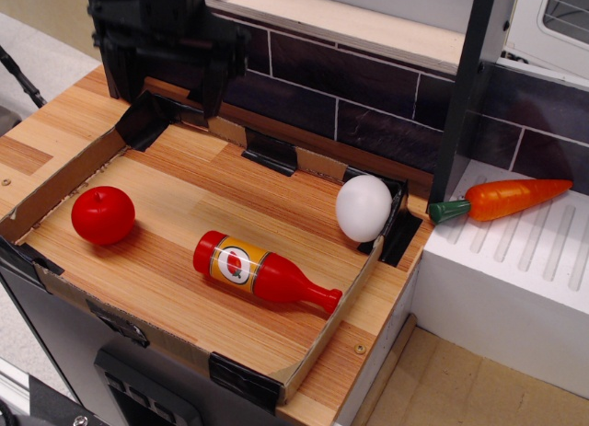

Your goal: Upright hot sauce bottle

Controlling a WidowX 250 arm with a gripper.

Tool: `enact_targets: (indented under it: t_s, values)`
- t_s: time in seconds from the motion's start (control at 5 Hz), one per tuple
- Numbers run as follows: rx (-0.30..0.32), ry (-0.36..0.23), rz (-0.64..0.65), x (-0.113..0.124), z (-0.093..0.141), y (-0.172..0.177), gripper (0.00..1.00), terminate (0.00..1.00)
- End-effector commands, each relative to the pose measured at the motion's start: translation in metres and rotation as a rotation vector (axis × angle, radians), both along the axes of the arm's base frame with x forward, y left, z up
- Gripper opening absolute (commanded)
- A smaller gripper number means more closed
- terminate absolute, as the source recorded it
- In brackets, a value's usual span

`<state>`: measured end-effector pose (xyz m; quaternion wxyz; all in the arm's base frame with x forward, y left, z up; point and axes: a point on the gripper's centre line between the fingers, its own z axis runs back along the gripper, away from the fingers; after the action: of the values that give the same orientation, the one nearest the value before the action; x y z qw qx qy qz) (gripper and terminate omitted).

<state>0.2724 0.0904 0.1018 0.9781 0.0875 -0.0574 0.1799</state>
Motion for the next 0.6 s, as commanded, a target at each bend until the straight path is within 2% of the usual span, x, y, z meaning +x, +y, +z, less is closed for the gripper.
enact_targets:
  t_s: [0.0,0.2,0.4]
  values:
    - [-0.033,0.057,-0.487,-0.016,0.018,-0.021,1.0,0.0]
    - [-0.064,0.2,-0.732,-0.029,0.017,-0.041,1.0,0.0]
    - [-0.061,0.332,-0.976,-0.038,0.011,-0.059,1.0,0.0]
